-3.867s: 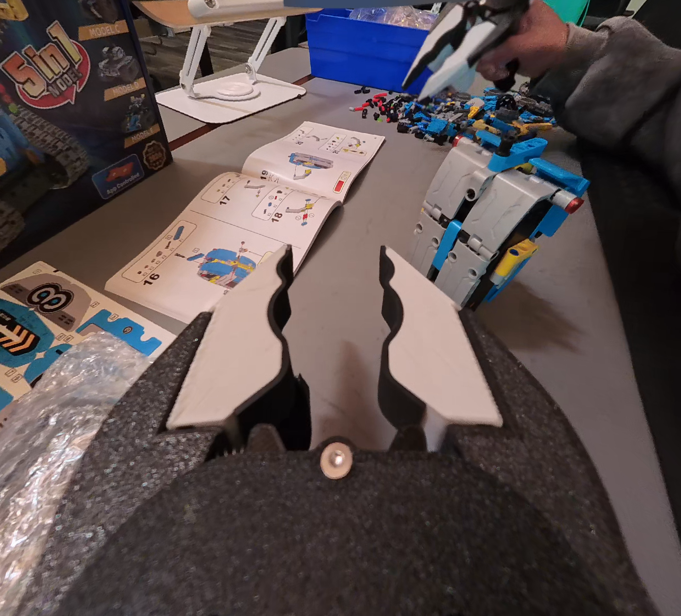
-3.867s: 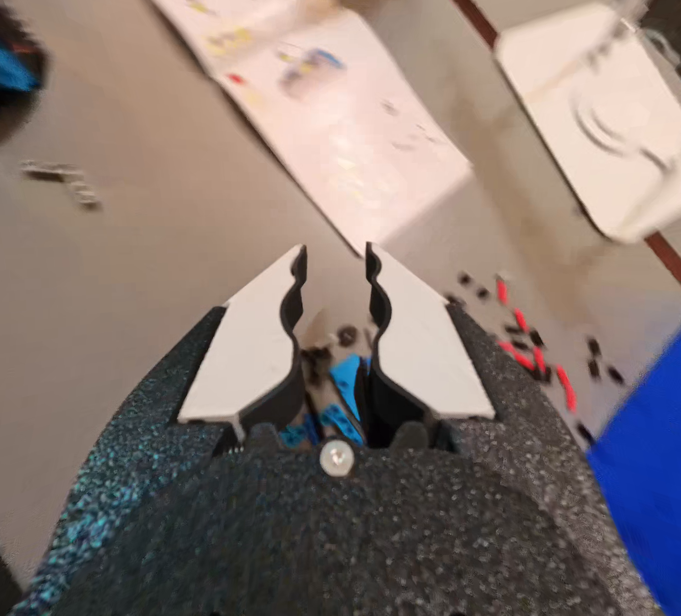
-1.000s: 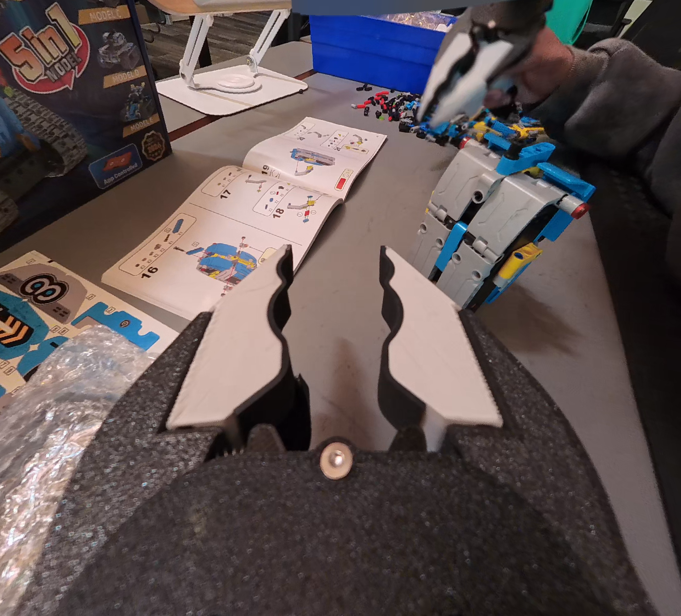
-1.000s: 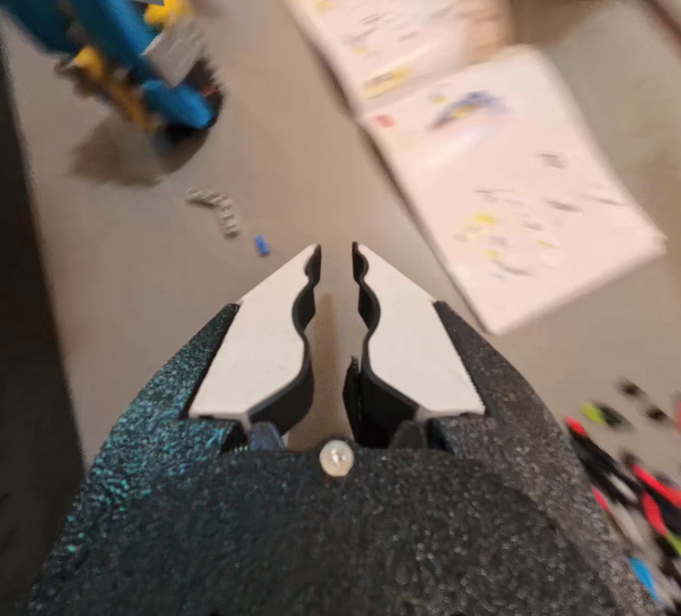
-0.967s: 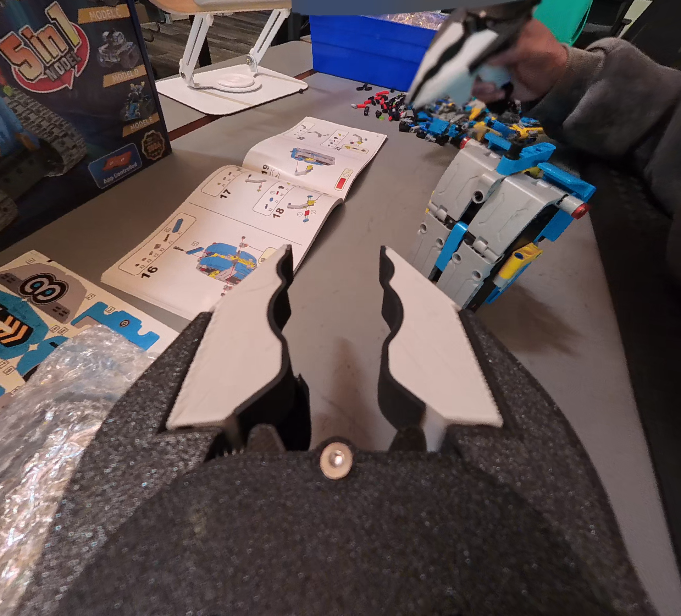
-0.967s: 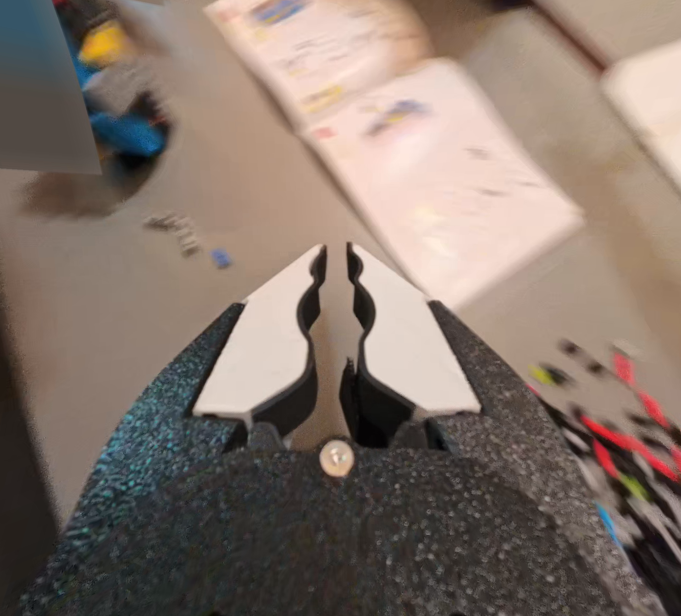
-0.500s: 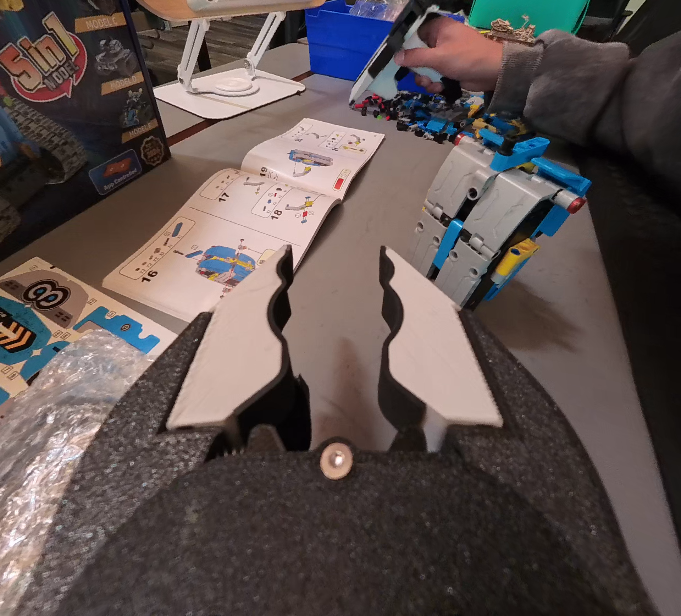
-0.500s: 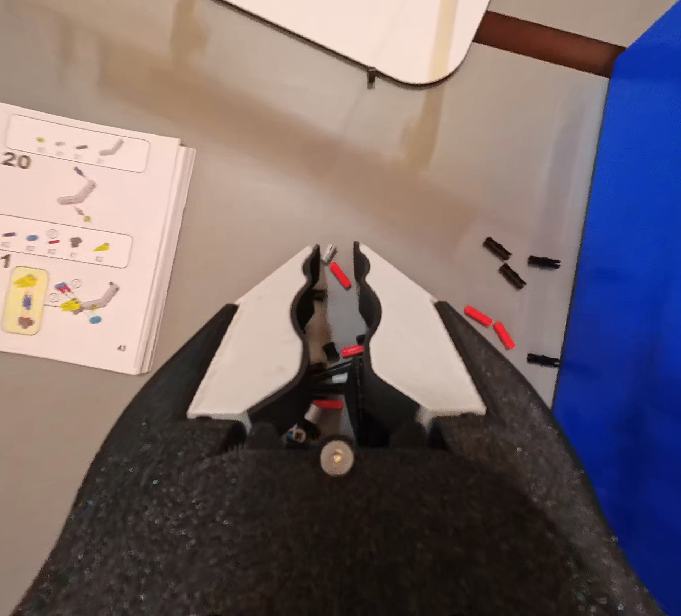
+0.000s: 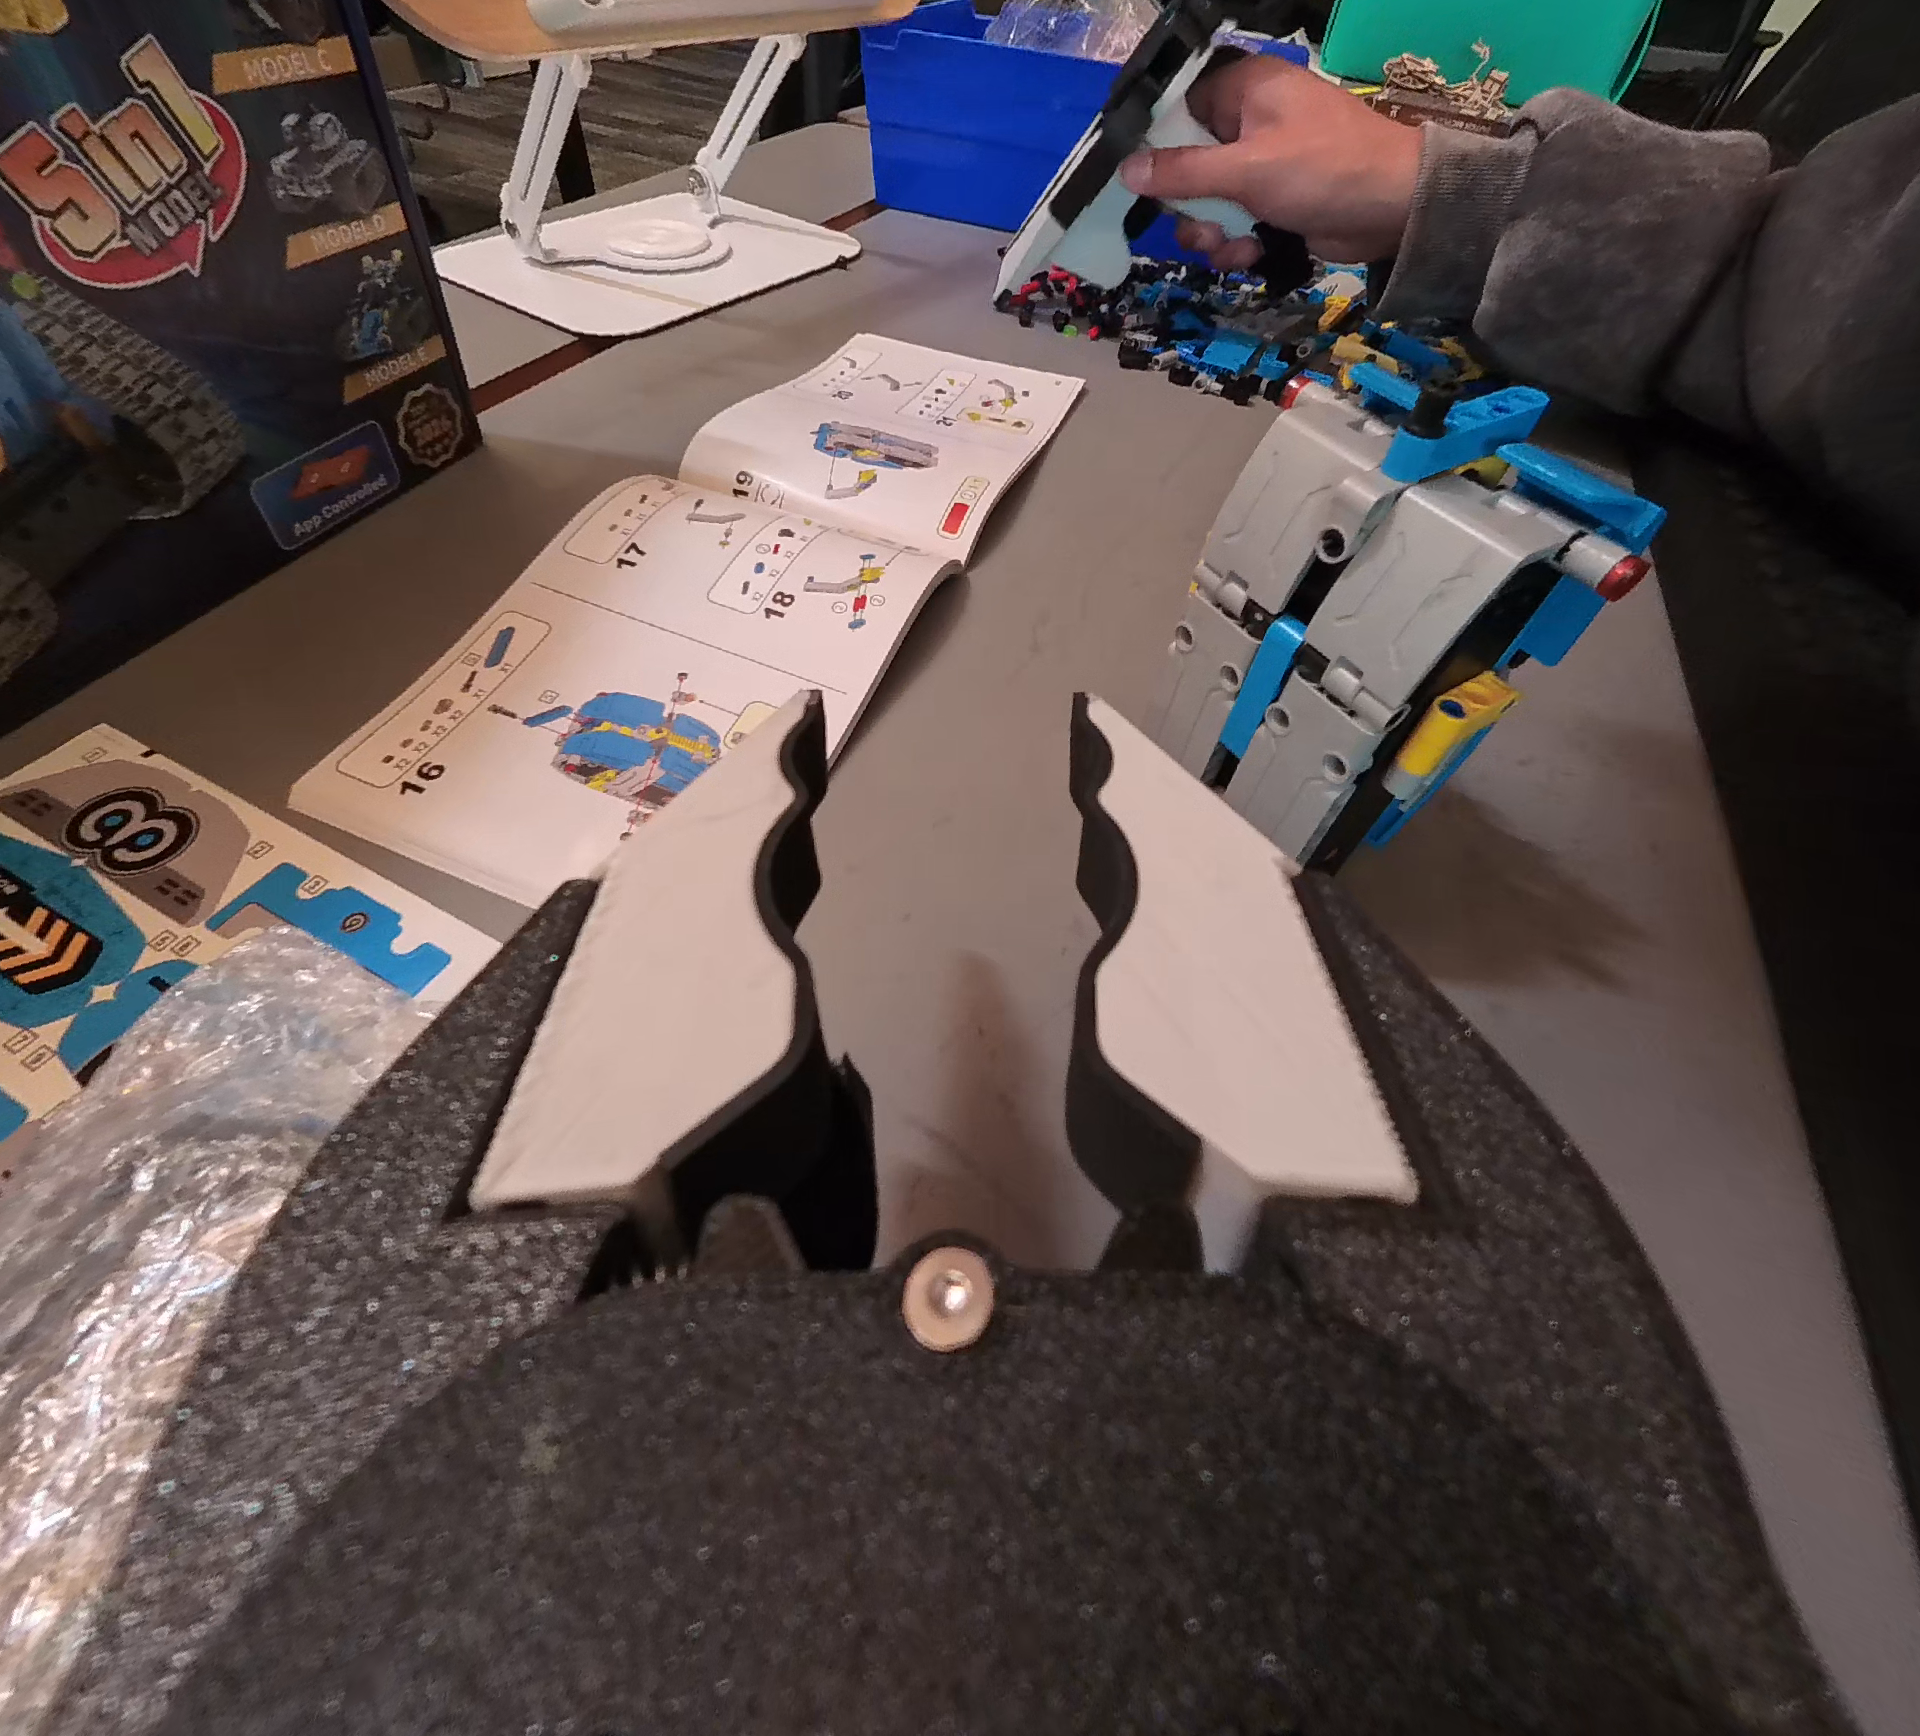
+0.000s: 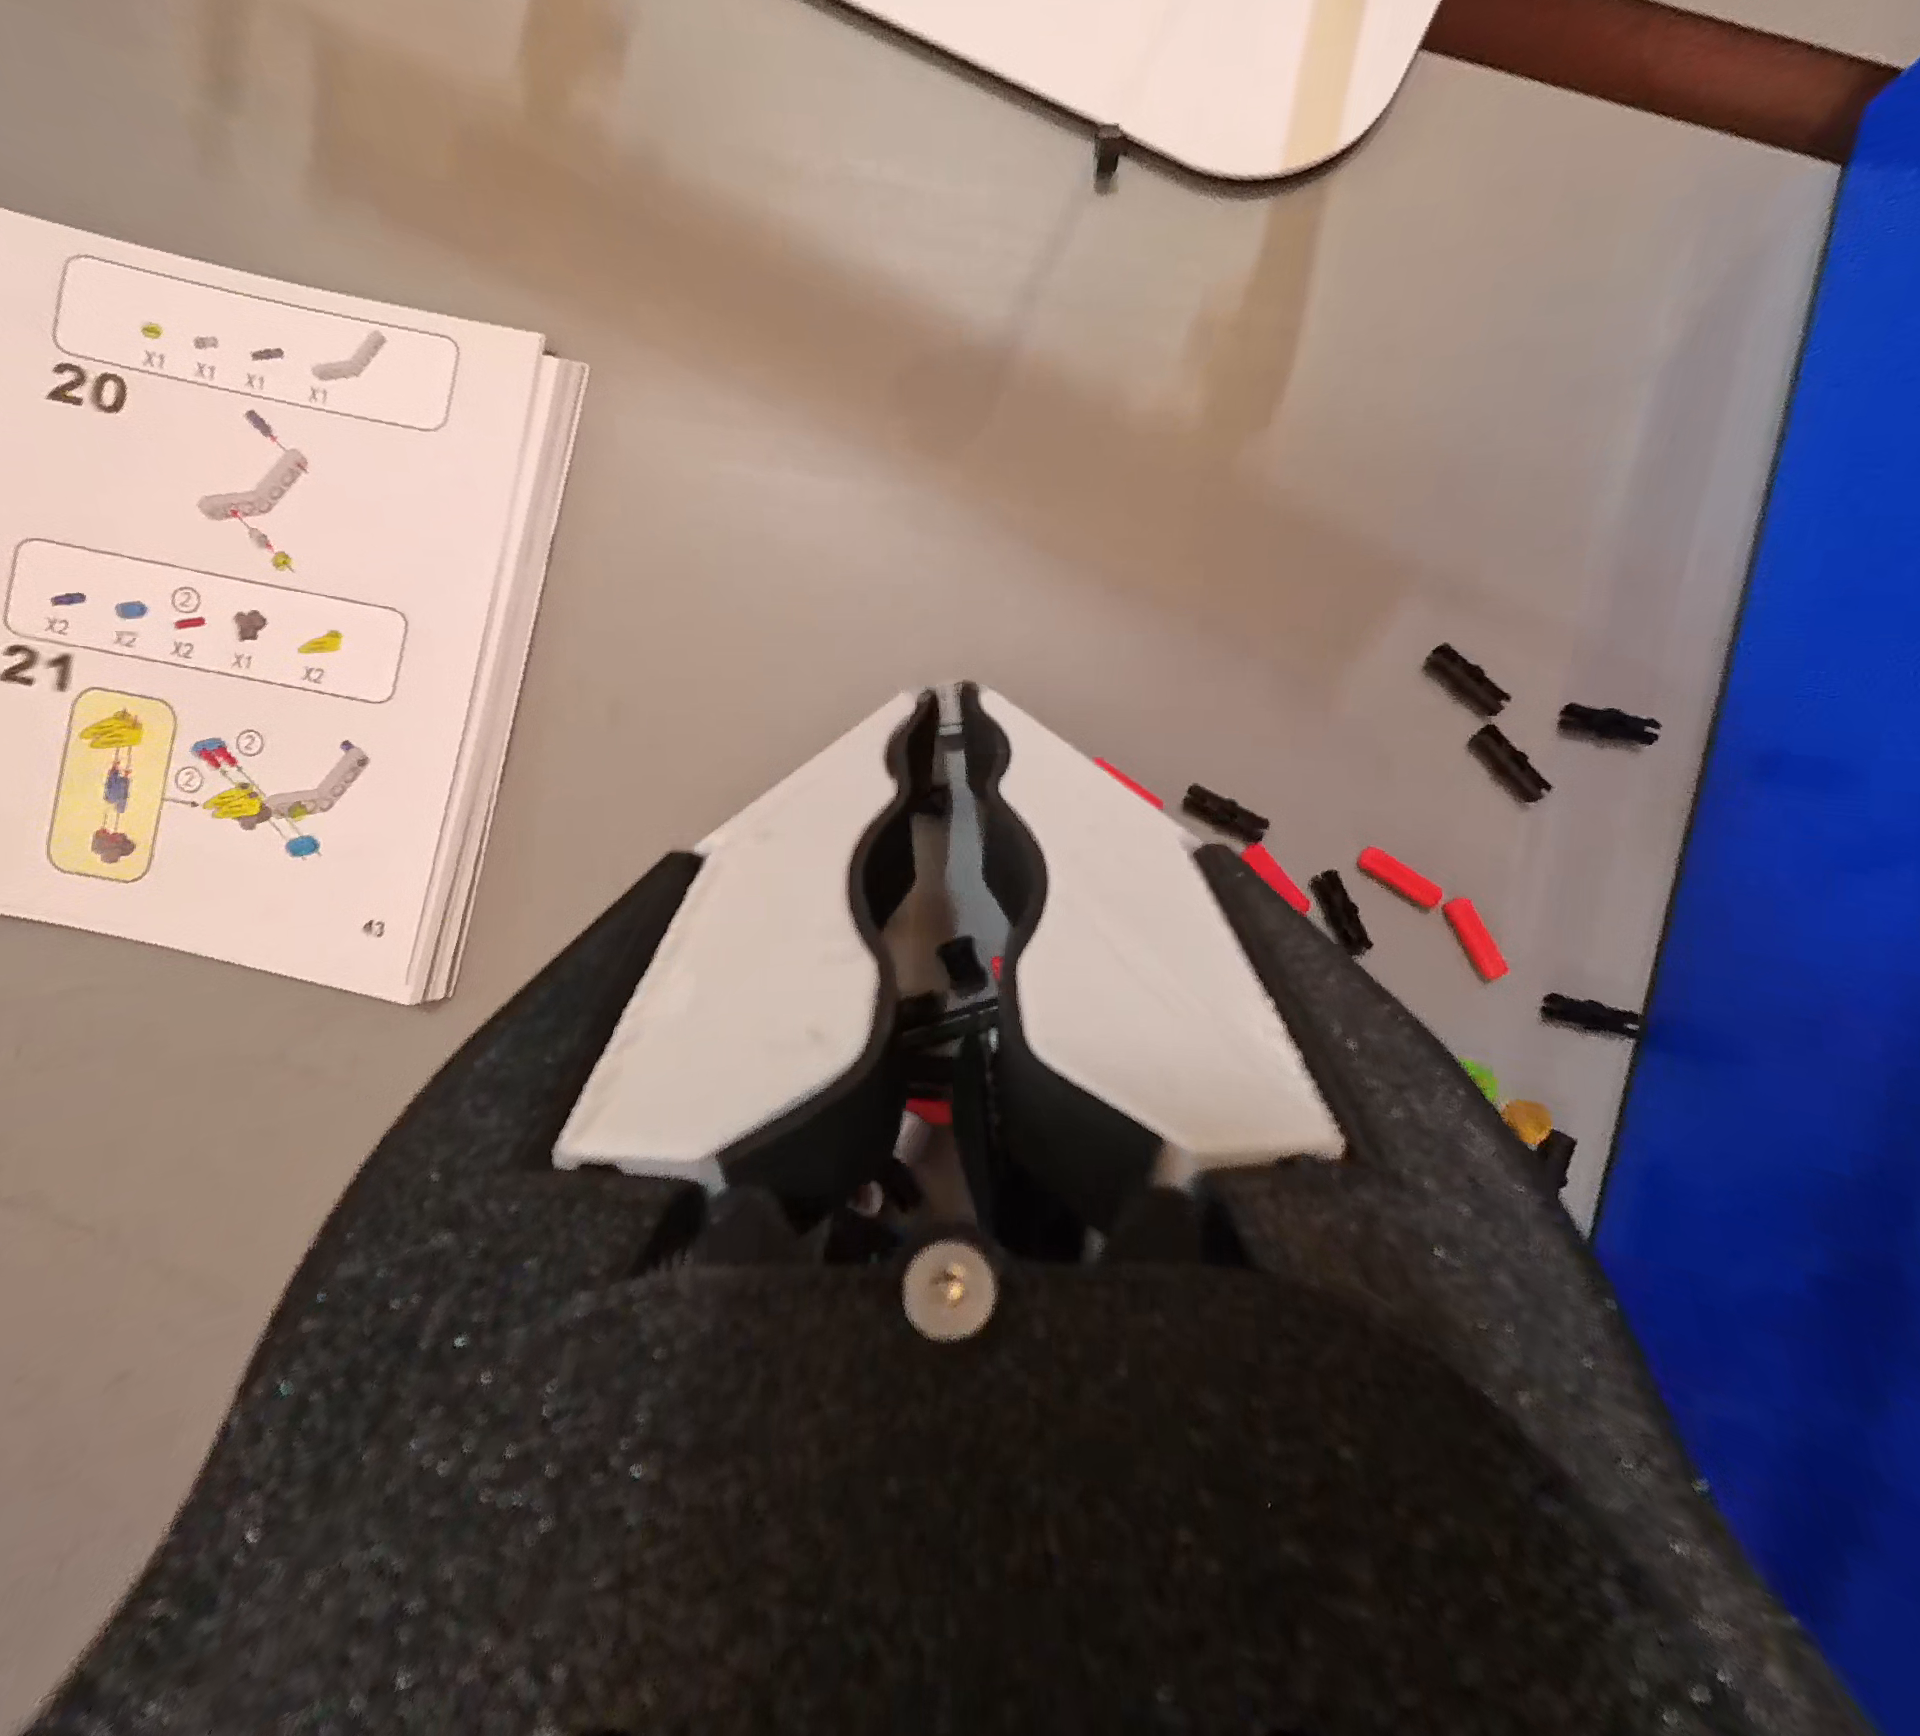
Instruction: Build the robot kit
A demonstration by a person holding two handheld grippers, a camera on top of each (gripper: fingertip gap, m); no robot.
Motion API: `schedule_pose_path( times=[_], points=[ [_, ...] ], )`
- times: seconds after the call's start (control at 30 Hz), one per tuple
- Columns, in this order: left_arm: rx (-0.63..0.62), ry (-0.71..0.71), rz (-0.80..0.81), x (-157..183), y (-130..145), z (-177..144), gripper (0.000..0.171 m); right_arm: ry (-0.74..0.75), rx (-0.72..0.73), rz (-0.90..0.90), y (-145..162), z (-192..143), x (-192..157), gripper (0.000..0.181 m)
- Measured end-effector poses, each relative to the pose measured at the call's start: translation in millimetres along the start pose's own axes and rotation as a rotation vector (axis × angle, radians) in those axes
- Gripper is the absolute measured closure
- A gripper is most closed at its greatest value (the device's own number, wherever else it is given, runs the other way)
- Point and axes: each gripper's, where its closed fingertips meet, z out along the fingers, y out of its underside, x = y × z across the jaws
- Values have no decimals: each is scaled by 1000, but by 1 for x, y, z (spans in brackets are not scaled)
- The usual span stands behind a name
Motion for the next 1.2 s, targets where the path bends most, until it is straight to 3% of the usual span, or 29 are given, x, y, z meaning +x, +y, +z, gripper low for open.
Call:
schedule_pose_path(
  times=[0.1, 0.2, 0.27, 0.33, 0.43, 0.57, 0.77, 0.83, 0.93, 1.03, 1.1, 1.2],
  points=[
    [0, 0, 3, 0, 0, 0, 125, -77, 49, -35, -9, -14, -18, 177],
    [-1, -1, 2, 0, 0, 0, 125, -351, 117, -191, -15, -47, -84, 177],
    [-2, -1, -1, 0, 0, 0, 125, -573, 103, -370, 6, -70, -143, 177],
    [-1, -1, -2, 0, 0, 0, 125, -693, 66, -543, 37, -82, -188, 177],
    [-2, -2, 4, 0, 0, 0, 125, -715, -14, -756, 78, -78, -221, 177],
    [-7, -1, 6, 0, 1, 1, 125, -691, -92, -895, 102, -71, -231, 177],
    [-6, -1, 4, 0, 1, 0, 125, -679, -101, -910, 107, -68, -230, 176],
    [-5, -1, 5, 0, 1, 0, 125, -636, -88, -897, 101, -68, -220, 161],
    [-5, -1, 4, 0, 1, 0, 125, -512, 19, -756, 63, -78, -178, 159],
    [-7, 0, 2, 0, 1, 1, 125, -306, 117, -488, 25, -78, -99, 165],
    [-6, 0, 4, 0, 1, 1, 125, -196, 104, -374, 23, -68, -54, 162],
    [-7, -1, 6, 0, 1, 1, 125, -123, 45, -328, 31, -54, -30, 160]
  ],
)
